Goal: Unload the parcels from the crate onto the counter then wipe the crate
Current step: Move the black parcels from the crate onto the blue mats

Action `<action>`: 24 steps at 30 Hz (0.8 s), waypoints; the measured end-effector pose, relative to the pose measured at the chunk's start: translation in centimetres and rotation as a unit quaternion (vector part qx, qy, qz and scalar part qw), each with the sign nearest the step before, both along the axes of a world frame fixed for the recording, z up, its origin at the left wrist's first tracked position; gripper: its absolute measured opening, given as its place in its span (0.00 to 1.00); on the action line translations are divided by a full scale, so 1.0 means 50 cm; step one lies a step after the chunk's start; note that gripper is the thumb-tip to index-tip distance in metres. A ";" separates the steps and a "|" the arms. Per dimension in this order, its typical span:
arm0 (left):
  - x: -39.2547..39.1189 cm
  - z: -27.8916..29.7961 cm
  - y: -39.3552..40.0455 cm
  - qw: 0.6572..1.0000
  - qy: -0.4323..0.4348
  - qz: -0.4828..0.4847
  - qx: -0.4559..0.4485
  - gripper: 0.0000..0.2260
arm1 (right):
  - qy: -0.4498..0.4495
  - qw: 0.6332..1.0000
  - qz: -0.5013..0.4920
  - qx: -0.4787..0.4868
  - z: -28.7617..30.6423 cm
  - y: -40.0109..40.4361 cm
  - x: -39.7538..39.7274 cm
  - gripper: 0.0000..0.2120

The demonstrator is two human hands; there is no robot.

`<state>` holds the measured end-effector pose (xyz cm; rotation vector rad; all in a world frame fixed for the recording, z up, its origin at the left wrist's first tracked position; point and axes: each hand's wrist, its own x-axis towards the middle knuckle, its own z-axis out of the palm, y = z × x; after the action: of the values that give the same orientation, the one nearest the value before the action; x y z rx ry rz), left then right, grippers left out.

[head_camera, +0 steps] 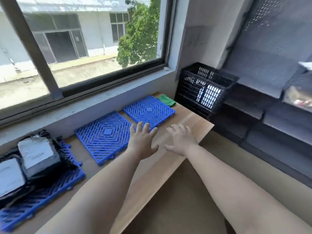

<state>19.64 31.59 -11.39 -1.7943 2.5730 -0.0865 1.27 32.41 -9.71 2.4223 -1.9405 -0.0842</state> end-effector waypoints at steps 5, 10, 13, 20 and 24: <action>-0.303 0.034 -0.003 0.998 0.002 -0.066 -0.023 0.33 | -0.011 0.997 -0.073 -0.014 0.023 0.059 -0.286 0.35; -0.548 0.040 -0.007 0.989 -0.013 -0.140 -0.040 0.29 | -0.032 0.985 -0.170 -0.017 0.012 0.122 -0.534 0.34; -0.661 0.017 -0.014 0.983 -0.018 -0.182 -0.035 0.26 | -0.044 0.975 -0.218 -0.003 -0.006 0.144 -0.641 0.34; -0.875 -0.060 -0.094 0.971 -0.019 -0.238 0.001 0.26 | -0.069 0.956 -0.284 0.029 -0.060 0.110 -0.801 0.33; -0.986 -0.089 -0.201 0.970 0.016 -0.241 0.012 0.24 | -0.062 0.950 -0.307 0.015 -0.070 0.008 -0.900 0.35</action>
<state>-29.64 21.56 -15.85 -1.1325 2.9544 -0.0266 -43.72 32.82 -13.23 1.7775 -2.6900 0.0227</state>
